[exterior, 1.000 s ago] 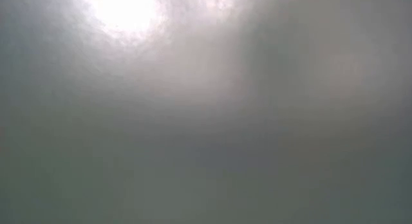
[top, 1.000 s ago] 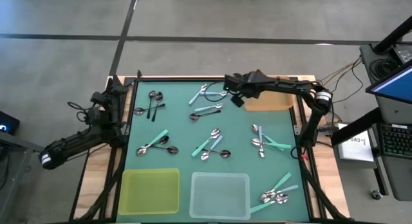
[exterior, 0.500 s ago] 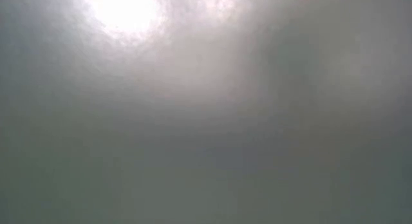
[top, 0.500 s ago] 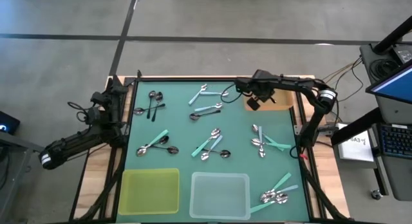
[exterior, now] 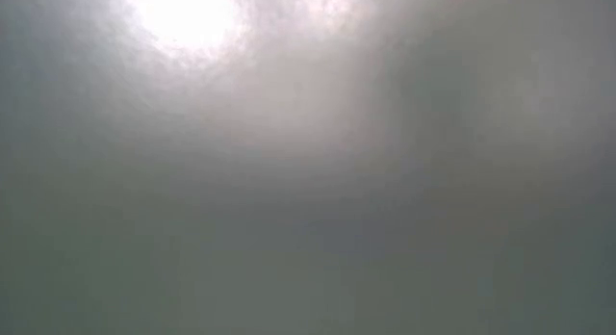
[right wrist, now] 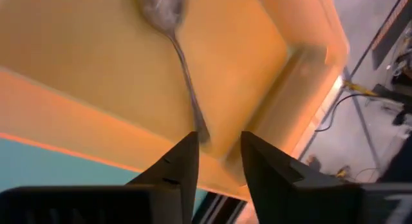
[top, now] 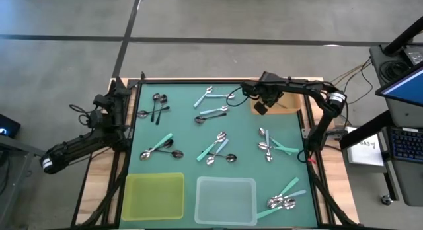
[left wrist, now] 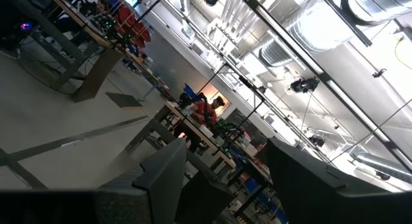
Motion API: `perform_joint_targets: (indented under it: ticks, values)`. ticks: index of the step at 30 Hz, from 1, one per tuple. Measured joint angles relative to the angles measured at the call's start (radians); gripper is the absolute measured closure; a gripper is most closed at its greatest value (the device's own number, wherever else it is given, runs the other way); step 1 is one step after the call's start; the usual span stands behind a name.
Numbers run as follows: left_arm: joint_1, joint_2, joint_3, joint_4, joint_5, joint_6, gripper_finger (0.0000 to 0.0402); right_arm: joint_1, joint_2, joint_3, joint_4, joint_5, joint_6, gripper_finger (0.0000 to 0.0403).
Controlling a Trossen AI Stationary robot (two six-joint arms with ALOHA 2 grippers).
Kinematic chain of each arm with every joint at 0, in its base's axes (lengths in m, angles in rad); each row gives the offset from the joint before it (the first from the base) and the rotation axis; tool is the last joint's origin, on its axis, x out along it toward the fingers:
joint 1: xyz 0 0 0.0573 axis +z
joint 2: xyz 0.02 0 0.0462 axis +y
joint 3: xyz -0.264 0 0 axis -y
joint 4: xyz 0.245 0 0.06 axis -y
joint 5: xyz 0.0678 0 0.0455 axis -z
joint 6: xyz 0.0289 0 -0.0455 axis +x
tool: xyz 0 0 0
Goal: Sort silverware by color (type)
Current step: Put the green spoon into the yellow bin
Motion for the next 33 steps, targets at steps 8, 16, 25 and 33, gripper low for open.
perform_joint_targets:
  ticks: [8,16,25,33]
  values:
    - [0.0,0.0,0.0,0.0,0.0,0.0,0.02,0.095,-0.01,0.0,0.0,-0.305,0.053,0.0293]
    - [0.0,0.0,0.0,0.0,0.0,0.0,0.02,0.362,-0.057,0.0,-0.005,-0.317,0.273,0.0311]
    - [0.0,0.0,0.0,0.0,0.0,0.0,0.02,0.697,-0.059,-0.036,-0.004,-0.554,0.565,0.0312]
    - [0.0,0.0,0.0,0.0,0.0,0.0,0.02,1.008,-0.056,-0.054,-0.022,-0.596,0.611,0.0312]
